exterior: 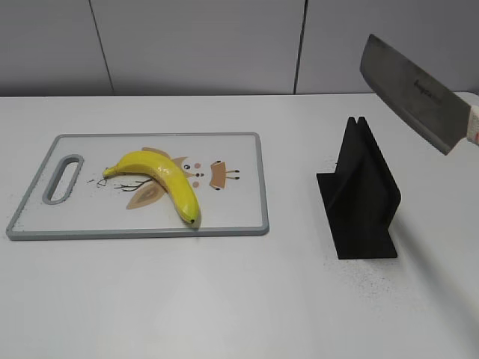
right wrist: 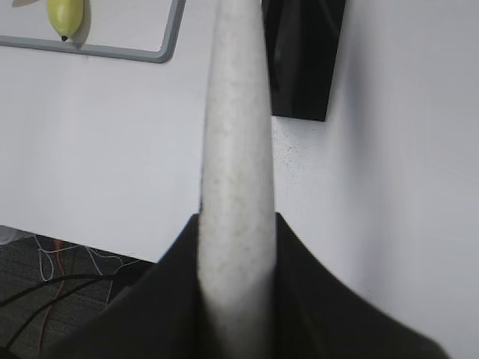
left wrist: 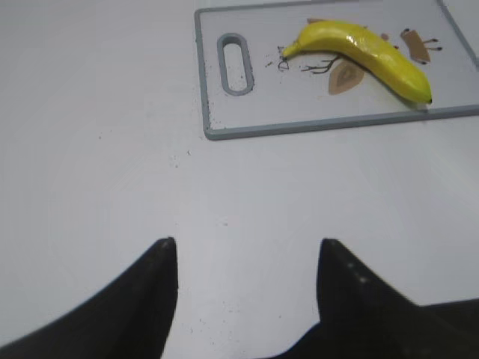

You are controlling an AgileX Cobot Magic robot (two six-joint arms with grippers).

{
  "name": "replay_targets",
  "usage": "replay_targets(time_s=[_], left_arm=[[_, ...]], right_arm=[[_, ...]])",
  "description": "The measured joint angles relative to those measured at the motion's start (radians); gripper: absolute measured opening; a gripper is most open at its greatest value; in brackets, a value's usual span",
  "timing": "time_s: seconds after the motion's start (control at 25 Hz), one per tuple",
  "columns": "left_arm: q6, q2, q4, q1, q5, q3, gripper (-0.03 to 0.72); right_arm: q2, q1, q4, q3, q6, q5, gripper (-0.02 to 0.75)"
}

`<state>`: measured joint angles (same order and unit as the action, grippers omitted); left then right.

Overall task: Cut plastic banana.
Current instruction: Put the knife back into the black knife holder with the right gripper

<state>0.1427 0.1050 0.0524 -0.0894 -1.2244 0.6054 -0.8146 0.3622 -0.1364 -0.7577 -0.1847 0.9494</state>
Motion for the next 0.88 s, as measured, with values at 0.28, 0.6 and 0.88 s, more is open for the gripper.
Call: replay_targets(time_s=[0.28,0.6,0.88], left_arm=[[0.0,-0.111,-0.007,0.0,-0.002,-0.047,0.579],[0.0,-0.111,0.005,0.0,0.125,-0.136,0.579],[0.0,-0.111,0.006,0.0,0.139,-0.137,0.579]], right_arm=[[0.03,0.0,0.01,0.071,-0.058,-0.031,0.164],[-0.016,0.0,0.071,0.097,-0.101,-0.166,0.164],[-0.159,0.0,0.077,0.098,-0.103,-0.251,0.164]])
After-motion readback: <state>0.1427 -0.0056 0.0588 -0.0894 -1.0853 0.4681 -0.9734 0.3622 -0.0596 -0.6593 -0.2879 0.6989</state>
